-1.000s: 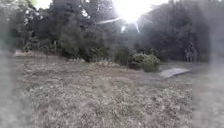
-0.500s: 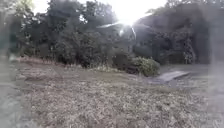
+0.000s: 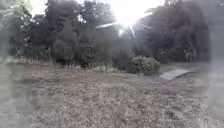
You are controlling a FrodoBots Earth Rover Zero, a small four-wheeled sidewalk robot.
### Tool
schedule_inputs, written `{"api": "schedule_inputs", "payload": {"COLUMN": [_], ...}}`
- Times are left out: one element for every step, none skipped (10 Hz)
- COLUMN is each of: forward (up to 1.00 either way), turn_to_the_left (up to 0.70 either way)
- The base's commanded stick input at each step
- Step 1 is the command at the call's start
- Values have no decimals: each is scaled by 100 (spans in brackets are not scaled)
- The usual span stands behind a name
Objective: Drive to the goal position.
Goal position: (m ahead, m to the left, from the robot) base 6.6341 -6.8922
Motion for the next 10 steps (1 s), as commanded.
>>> {"api": "schedule_inputs", "payload": {"forward": [70,70,70,70,70,70,70,70,70,70], "turn_to_the_left": [0,0,0,0,0,0,0,0,0,0]}}
